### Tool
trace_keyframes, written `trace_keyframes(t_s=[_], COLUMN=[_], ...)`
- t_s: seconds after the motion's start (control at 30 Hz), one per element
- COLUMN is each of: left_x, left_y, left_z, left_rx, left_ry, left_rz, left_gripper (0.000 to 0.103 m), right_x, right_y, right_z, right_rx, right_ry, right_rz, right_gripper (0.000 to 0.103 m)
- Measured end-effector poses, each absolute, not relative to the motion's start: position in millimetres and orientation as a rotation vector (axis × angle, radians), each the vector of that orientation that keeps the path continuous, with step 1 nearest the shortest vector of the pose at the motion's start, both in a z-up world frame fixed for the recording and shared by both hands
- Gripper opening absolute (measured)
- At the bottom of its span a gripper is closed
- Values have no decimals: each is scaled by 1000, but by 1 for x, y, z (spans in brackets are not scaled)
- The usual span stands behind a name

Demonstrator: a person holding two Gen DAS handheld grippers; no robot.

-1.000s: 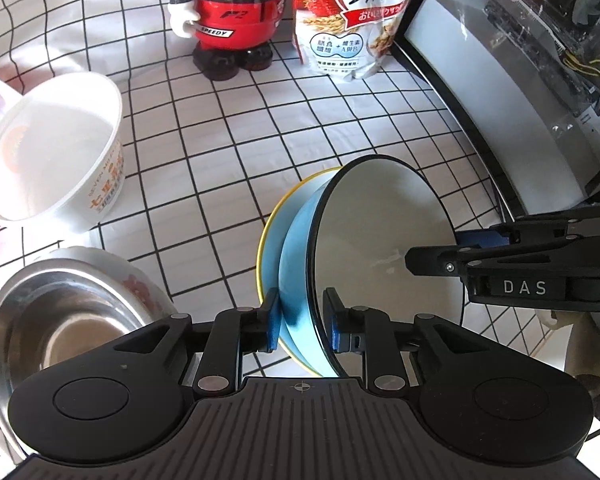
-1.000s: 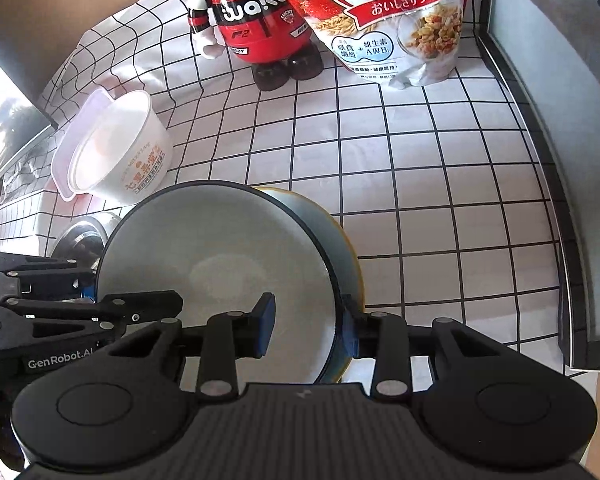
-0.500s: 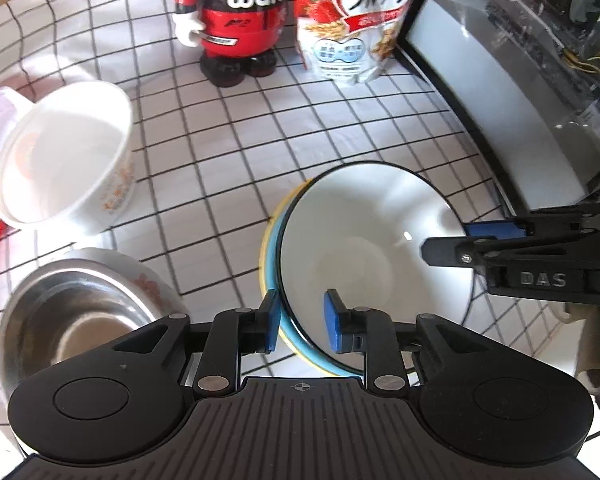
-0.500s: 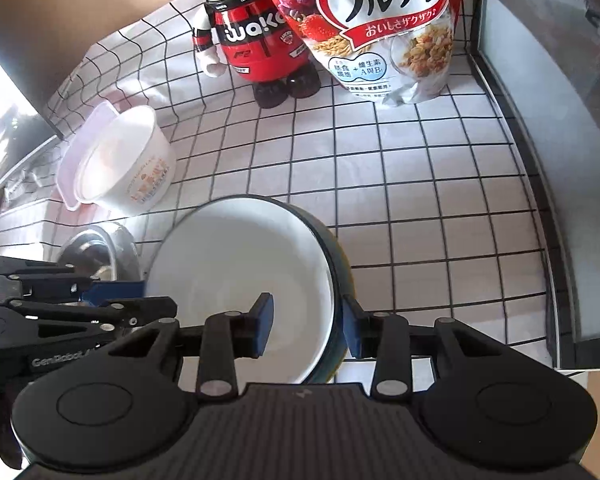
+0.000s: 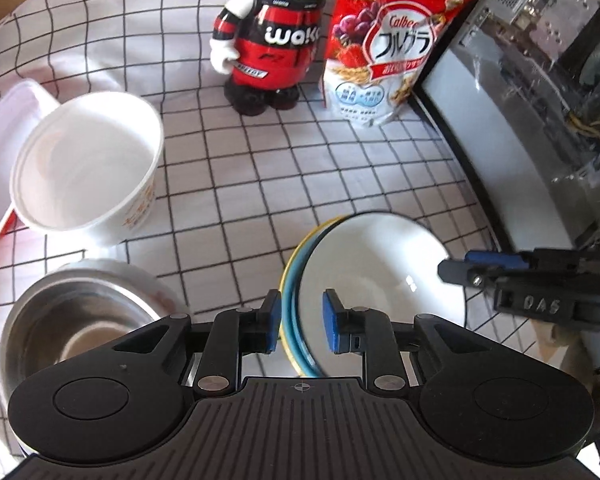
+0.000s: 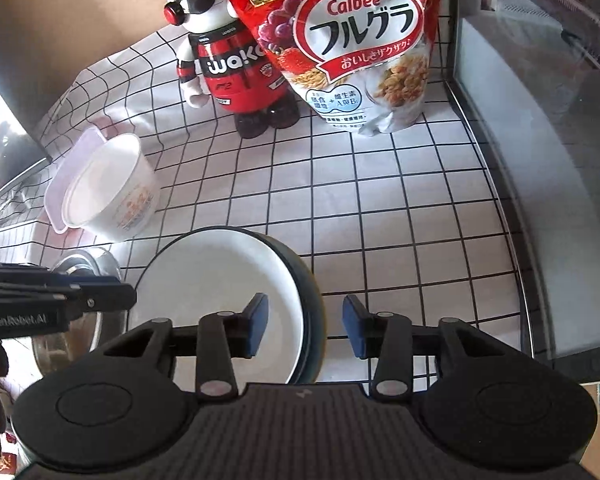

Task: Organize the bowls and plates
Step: 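Carry the stacked bowls toward the steel bowl with both tools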

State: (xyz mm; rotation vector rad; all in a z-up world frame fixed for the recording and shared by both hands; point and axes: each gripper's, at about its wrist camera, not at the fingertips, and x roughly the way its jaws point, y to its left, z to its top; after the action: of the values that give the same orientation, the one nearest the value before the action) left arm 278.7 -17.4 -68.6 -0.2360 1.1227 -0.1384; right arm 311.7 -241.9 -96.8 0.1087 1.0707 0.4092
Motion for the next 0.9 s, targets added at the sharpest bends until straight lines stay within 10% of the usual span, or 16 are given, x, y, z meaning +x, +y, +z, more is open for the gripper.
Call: trace_keyframes(t_s=[0.9], left_x=[317], left_y=[-34], left_z=[-138], left_rx=[-210], left_ry=[1319], left_rz=[-142], left_gripper=[30], right_x=[327], right_y=[-230], right_z=[-156], right_rx=[250], right_ry=[1251], right_rz=[564], right_gripper=[49])
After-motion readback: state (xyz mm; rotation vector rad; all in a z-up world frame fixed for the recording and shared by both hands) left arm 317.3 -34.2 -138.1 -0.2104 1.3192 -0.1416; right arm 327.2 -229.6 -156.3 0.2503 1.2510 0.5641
